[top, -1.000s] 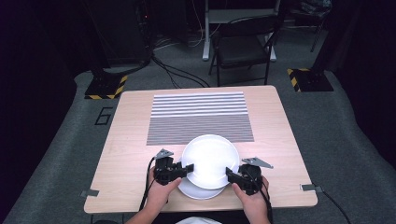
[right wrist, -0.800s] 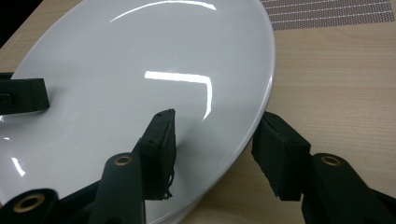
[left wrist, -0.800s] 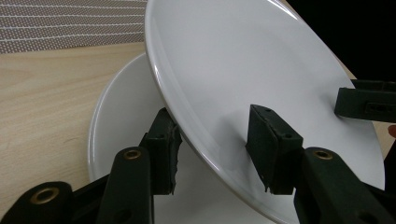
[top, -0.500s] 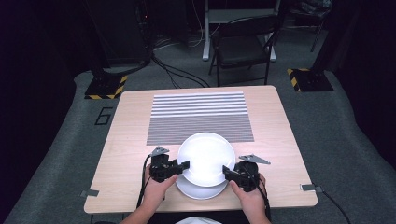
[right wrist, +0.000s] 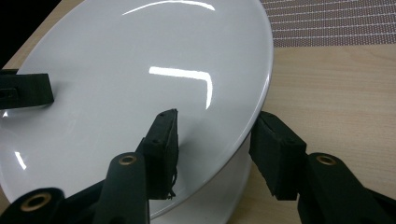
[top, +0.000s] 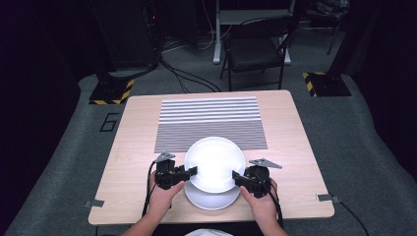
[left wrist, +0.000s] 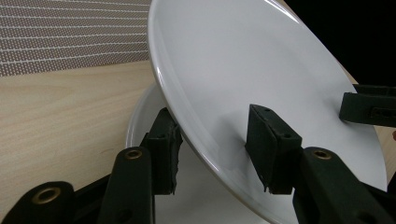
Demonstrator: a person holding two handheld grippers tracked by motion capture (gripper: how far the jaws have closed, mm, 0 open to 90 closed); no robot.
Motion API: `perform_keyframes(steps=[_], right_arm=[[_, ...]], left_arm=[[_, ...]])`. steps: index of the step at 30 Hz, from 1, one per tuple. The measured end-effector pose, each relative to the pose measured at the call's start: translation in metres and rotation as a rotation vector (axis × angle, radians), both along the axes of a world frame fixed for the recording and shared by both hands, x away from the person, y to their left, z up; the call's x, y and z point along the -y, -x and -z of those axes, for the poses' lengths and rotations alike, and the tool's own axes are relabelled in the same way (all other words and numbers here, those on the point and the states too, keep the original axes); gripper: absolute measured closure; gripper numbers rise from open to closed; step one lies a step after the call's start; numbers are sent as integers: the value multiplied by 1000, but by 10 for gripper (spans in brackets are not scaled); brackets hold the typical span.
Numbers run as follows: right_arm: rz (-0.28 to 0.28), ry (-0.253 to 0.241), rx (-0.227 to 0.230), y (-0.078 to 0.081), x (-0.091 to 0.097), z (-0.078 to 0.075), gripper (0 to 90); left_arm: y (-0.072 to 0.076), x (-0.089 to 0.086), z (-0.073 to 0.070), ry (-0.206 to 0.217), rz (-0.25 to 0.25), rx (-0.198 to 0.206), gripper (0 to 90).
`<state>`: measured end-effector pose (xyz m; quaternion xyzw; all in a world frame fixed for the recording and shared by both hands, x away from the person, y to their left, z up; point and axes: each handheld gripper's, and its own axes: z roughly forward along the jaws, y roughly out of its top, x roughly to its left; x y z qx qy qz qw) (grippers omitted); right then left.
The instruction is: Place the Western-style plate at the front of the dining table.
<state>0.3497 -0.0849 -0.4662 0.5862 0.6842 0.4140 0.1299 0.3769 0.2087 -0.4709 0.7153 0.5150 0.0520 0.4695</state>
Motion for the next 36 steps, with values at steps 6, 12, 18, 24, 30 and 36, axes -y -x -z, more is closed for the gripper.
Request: perform_keyframes(steps=[6, 12, 18, 24, 30, 36], right_arm=[[1, 0, 4, -4, 0, -1, 521], [6, 2, 13, -6, 0, -3, 522], [2, 0, 15, -9, 0, -5, 522], [2, 2, 18, -11, 0, -7, 522], [2, 5, 18, -14, -1, -8, 522], [3, 10, 25, -18, -1, -9, 523]], left_arm=[[-4, 0, -2, -9, 5, 11, 549], [-7, 1, -3, -1, 4, 10, 548], [-10, 0, -5, 1, 3, 8, 548], [-12, 0, -6, 3, 1, 9, 548], [-15, 0, -6, 5, -1, 5, 548], [-19, -1, -6, 6, -3, 5, 548]])
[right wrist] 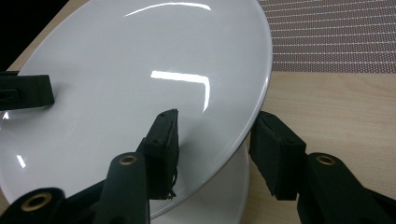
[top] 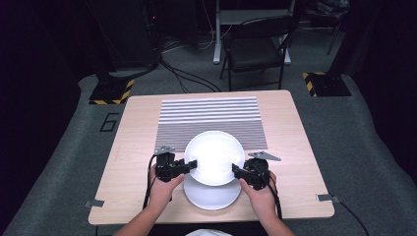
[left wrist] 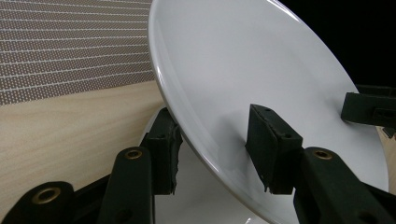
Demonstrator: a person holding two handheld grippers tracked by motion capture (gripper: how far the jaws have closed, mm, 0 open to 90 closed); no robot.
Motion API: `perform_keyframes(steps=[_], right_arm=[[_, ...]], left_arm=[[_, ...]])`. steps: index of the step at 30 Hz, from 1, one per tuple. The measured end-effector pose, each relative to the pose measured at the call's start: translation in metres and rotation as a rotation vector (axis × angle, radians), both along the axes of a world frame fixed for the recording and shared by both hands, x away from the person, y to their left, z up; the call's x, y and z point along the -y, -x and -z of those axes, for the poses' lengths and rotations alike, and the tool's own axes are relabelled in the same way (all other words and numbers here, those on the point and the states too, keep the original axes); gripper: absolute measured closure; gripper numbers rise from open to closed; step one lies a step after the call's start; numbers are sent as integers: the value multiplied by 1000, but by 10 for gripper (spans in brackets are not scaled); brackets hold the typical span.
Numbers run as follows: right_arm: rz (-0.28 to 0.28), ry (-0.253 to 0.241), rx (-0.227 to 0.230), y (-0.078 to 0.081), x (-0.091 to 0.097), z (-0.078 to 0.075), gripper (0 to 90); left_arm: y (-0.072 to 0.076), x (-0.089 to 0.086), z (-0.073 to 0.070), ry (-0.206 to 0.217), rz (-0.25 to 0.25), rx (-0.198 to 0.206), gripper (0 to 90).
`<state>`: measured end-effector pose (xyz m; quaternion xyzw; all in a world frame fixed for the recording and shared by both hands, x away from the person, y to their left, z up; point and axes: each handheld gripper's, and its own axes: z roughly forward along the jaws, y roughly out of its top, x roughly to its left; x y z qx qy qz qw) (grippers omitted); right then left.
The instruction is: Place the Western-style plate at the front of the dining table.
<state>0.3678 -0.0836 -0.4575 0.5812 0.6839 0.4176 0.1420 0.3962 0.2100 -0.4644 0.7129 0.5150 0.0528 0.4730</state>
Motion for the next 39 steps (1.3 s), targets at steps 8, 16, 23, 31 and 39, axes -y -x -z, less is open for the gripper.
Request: perform_keyframes(steps=[8, 16, 23, 31, 39], right_arm=[[-2, 1, 1, -4, -1, -1, 526], [-1, 8, 2, -9, -4, -3, 529], [-4, 13, 4, -12, -5, -4, 529], [-9, 14, 7, -16, -6, -5, 529], [-10, 15, 13, -20, -8, -7, 529]], left_arm=[[-4, -1, 0, 5, -5, -4, 546], [-8, -3, 0, 6, -15, -11, 543], [-11, -4, -1, -3, -13, -9, 543], [-14, -4, -3, -6, -19, -12, 543], [-18, -6, -5, -4, -25, -10, 543]])
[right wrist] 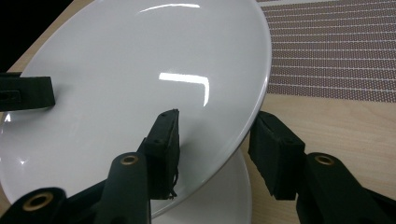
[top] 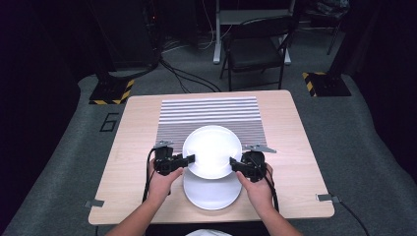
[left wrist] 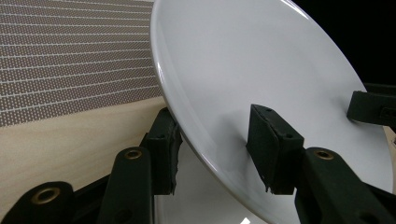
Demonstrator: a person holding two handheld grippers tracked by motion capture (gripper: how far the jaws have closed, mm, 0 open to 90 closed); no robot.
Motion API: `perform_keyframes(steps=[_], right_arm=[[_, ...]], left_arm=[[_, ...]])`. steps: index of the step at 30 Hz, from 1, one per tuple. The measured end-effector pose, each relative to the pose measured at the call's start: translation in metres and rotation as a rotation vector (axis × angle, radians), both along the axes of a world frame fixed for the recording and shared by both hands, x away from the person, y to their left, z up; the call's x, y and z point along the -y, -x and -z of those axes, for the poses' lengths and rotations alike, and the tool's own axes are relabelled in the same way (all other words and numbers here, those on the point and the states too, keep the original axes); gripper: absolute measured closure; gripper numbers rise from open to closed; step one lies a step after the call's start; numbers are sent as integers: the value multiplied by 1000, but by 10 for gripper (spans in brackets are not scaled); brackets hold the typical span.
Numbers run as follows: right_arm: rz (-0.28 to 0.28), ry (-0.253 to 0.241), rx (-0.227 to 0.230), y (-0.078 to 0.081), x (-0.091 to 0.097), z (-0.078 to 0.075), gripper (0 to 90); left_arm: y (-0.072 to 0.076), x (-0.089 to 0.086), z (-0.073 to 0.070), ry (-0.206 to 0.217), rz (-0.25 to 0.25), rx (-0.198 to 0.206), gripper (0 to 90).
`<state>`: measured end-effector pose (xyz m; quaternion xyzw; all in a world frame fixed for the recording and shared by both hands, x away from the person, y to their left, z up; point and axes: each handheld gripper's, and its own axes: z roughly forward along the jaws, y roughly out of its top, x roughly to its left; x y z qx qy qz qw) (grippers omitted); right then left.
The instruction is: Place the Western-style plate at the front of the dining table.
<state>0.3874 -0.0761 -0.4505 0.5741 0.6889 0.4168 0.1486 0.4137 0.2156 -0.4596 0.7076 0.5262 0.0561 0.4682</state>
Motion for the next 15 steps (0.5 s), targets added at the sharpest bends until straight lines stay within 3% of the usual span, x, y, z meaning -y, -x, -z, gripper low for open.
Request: perform_keyframes(steps=[15], right_arm=[[-3, 5, 6, -7, -2, -6, 529]], left_arm=[[-7, -2, -6, -4, -4, 4, 543]])
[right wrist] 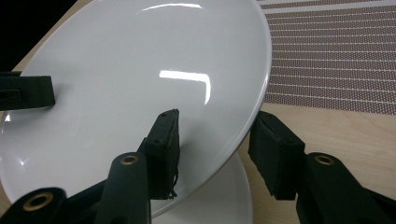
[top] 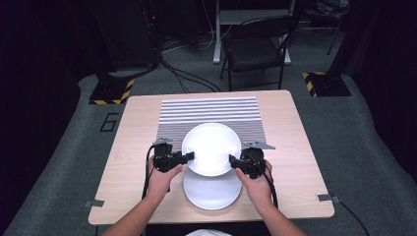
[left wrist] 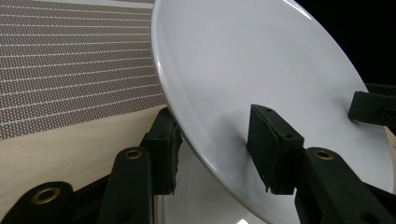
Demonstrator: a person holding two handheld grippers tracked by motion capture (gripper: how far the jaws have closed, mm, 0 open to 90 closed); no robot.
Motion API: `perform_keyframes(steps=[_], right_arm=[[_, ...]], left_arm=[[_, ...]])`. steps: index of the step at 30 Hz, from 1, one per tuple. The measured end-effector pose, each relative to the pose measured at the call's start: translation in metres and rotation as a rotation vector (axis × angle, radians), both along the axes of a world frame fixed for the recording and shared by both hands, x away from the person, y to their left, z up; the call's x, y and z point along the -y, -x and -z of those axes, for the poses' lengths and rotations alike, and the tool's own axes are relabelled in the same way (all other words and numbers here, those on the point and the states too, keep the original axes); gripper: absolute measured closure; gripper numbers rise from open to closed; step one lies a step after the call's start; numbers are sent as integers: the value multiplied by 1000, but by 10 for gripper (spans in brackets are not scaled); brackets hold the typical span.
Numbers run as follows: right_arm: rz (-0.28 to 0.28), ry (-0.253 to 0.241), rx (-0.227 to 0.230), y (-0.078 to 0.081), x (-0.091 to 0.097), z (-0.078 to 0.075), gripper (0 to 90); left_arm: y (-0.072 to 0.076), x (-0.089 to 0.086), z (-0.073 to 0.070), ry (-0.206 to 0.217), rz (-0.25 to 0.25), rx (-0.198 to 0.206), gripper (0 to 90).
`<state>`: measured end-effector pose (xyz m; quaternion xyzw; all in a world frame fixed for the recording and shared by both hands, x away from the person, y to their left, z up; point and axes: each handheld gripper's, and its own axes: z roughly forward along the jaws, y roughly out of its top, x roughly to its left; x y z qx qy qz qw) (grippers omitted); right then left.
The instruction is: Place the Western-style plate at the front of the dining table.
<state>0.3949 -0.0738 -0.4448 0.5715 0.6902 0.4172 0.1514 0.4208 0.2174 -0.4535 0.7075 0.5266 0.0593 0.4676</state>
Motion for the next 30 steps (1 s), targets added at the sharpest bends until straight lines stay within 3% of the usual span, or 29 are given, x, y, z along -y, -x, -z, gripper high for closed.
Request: perform_keyframes(steps=[30], right_arm=[[2, -16, 18, -31, -7, -18, 536]], left_arm=[[-29, -10, -17, 16, -11, -5, 541]])
